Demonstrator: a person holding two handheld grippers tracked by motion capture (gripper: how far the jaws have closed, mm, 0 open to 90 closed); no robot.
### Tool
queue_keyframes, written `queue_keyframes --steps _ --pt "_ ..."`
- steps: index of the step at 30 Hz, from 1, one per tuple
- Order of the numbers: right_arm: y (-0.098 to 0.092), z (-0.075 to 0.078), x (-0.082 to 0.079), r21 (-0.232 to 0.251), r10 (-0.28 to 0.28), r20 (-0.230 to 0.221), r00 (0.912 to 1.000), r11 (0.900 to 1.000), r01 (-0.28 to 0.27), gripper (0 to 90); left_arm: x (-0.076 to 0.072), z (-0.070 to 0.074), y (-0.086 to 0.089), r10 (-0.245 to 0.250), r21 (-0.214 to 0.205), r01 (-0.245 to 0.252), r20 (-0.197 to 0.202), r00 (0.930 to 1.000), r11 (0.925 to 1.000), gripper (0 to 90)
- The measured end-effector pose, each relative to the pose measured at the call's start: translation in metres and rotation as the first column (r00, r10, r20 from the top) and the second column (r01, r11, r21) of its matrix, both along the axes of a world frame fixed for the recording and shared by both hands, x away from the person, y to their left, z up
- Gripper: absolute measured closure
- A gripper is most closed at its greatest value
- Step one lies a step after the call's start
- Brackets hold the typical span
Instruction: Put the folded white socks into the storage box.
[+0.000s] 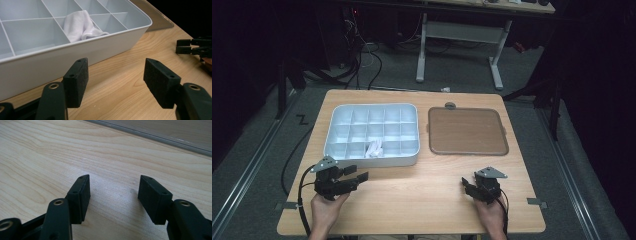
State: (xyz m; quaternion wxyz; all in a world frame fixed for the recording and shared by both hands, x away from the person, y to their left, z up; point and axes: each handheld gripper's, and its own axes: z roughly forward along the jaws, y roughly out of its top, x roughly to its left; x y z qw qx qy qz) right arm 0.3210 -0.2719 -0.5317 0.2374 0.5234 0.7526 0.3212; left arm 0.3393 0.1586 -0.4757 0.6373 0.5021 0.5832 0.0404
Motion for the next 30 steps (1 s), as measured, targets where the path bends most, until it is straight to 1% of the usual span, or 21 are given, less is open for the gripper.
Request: queue_keyframes --steps 5,8,13,15,21,22,24,25,30 --pt "0.000 0.000 0.000 0.000 0.000 0.000 1.0000 1.0000 0.000 43.5 0.000 -0.002 -0.002 -0.003 -0.002 0.003 -0.003 1.0000 1.0000 37.1" --pt "0.000 0.000 0.000 0.001 -0.001 -0.001 1.0000 1.0000 0.001 43.4 -0.001 -0.005 -0.004 -0.003 -0.011 0.003 -0.010 0.9999 0.9999 37.1" --pt "0.000 0.000 0.000 0.000 0.000 0.000 1.0000 1.0000 0.000 43.4 -0.001 -0.009 -0.006 -0.009 -0.002 0.009 -0.017 0.9998 1.0000 37.0" --pt "0.000 0.000 0.000 0.001 -0.001 -0.001 1.0000 1.0000 0.001 43.3 -0.001 -0.011 -0.007 -0.009 0.012 0.009 -0.020 0.9998 0.9999 37.0" --pt "0.000 0.000 0.000 0.001 -0.001 -0.001 1.0000 1.0000 0.001 43.3 -0.002 -0.016 -0.009 -0.004 0.004 0.004 -0.033 0.9994 1.0000 36.8" --pt "0.000 0.000 0.000 0.001 -0.001 -0.001 1.0000 1.0000 0.001 43.3 -0.002 -0.017 -0.009 -0.007 0.011 0.008 -0.034 0.9994 0.9999 36.8" --pt "0.000 0.000 0.000 0.001 -0.001 -0.001 1.0000 1.0000 0.001 43.2 -0.001 -0.018 -0.010 -0.003 0.007 0.004 -0.039 0.9992 1.0000 36.8" --pt "0.000 0.000 0.000 0.001 -0.001 -0.001 1.0000 1.0000 0.001 43.2 -0.001 -0.019 -0.010 -0.006 0.015 0.006 -0.039 0.9992 0.9999 36.8" --pt "0.000 0.000 0.000 0.001 -0.001 -0.001 1.0000 1.0000 0.001 43.2 -0.001 -0.024 -0.013 0.004 0.026 -0.002 -0.040 0.9992 0.9997 36.7"
